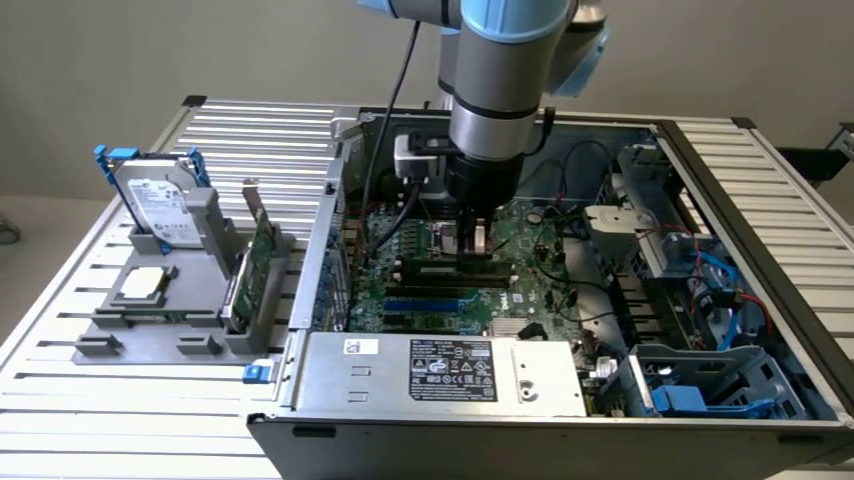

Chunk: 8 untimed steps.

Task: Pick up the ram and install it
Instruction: 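Insert the ram into the slot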

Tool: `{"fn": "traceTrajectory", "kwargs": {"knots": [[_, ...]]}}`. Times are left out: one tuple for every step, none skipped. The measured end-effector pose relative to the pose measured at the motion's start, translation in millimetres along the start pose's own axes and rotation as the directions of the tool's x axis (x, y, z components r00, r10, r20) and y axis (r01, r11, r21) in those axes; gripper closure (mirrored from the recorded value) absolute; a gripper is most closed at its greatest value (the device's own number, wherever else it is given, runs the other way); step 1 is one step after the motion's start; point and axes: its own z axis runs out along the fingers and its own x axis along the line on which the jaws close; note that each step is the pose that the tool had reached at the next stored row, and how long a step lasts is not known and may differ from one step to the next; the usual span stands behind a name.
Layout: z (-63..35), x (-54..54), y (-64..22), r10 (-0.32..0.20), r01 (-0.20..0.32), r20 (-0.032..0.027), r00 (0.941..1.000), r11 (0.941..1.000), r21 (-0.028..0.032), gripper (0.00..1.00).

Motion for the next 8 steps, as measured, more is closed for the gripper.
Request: {"fn": "traceTrajectory", "kwargs": {"knots": [[0.7,0.0,0.0,0.000,0.000,0.0001,1.0000,1.0000,0.0000,0.87],[1.2,0.0,0.0,0.000,0.000,0.0000,1.0000,1.0000,-0.0001,0.87],[1.5,0.0,0.0,0.000,0.000,-0.0002,1.0000,1.0000,-0.0004,0.87],[1.5,0.0,0.0,0.000,0.000,-0.0003,1.0000,1.0000,-0.0010,0.87],[1.6,0.0,0.0,0.000,0.000,-0.0003,1.0000,1.0000,-0.0017,0.87],[1.7,-0.1,0.0,0.000,0.000,-0.0001,1.0000,1.0000,-0.0025,0.87],[1.7,0.0,0.0,0.000,0.000,-0.0001,1.0000,1.0000,-0.0032,0.87],[1.8,0.0,0.0,0.000,0.000,-0.0001,1.0000,1.0000,-0.0039,0.87]]}}
